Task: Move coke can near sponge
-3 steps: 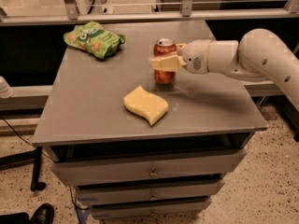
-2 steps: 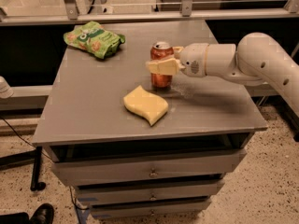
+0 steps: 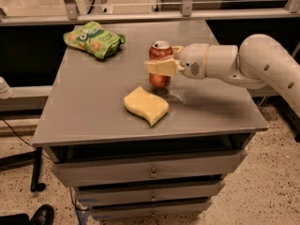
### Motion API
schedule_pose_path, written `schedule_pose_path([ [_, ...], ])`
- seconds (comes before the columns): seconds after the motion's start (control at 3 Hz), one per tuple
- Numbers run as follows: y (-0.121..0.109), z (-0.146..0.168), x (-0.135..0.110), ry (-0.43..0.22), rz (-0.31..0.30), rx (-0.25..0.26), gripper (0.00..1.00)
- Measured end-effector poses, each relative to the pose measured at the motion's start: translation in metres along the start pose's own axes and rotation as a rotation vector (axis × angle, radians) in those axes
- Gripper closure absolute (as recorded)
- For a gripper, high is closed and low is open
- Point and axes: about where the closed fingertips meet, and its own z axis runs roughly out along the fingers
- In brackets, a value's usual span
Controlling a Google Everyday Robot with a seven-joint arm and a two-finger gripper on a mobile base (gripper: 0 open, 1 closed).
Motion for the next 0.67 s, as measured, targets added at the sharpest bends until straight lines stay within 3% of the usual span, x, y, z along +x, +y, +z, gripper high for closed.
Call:
schedule_pose_path([
  [0.33,0.0048,-0.0015,-0.0094,-0.013,-0.02,0.0,0.12],
  [0.67,0.0068,-0.0015,-0.0139,-0.02,-0.03,0.001,0.0],
])
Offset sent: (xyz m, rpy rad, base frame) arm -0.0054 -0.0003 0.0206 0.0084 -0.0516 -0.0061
